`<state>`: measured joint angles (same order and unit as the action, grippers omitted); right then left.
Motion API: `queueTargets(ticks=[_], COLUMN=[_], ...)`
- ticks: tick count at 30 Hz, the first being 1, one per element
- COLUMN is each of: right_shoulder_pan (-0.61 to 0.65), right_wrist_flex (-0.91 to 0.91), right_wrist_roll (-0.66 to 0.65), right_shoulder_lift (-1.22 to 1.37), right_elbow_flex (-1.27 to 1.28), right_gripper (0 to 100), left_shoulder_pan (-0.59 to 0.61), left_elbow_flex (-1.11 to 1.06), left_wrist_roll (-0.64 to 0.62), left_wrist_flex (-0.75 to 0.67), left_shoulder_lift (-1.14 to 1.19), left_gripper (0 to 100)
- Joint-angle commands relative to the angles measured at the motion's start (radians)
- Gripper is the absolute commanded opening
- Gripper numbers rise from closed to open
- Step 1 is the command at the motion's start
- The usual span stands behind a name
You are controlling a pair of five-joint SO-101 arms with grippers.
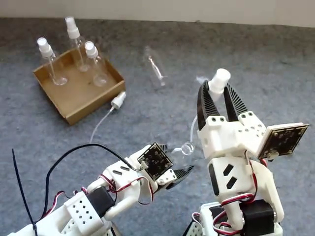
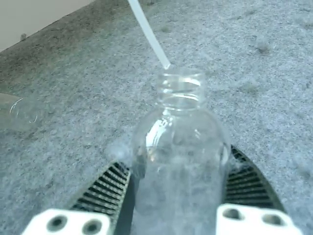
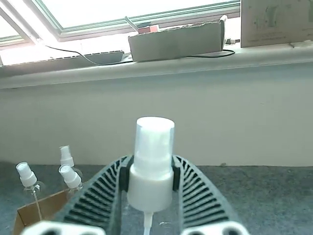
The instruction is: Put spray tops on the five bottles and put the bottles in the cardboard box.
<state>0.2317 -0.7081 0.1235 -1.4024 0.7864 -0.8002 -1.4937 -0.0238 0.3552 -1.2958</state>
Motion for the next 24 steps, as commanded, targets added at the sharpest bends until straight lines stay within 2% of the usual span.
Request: queueTargets(ticks=[1, 7, 13, 19, 24], right_shoulder_pan=[-0.015, -0.015, -0.013, -0.01, 0.076], right_wrist_flex=[0.027, 0.025, -0.042, -0.038, -0.036], right_wrist_roll=[-0.011, -0.011, -0.011, -0.011, -0.017], right_shoulder_lift=[-0.005, -0.005, -0.005, -0.005, -0.005], right_elbow_flex=[-0.007, -0.007, -0.01, -0.007, -0.008], right_gripper=[0.7, 0.7, 0.7, 0.7, 0.7], left_shoulder_pan=[-0.004, -0.004, 0.079, 0.096, 0.096], left_elbow_flex=[0.024, 0.024, -0.024, -0.062, -0.064], left_wrist_roll=[-0.011, -0.011, -0.011, -0.012, -0.012], left_wrist_flex=[-0.037, -0.041, -0.184, -0.308, -0.333], left_shoulder_lift=[-0.016, -0.016, -0.016, -0.016, -0.016], left_gripper=[8, 8, 8, 8, 8])
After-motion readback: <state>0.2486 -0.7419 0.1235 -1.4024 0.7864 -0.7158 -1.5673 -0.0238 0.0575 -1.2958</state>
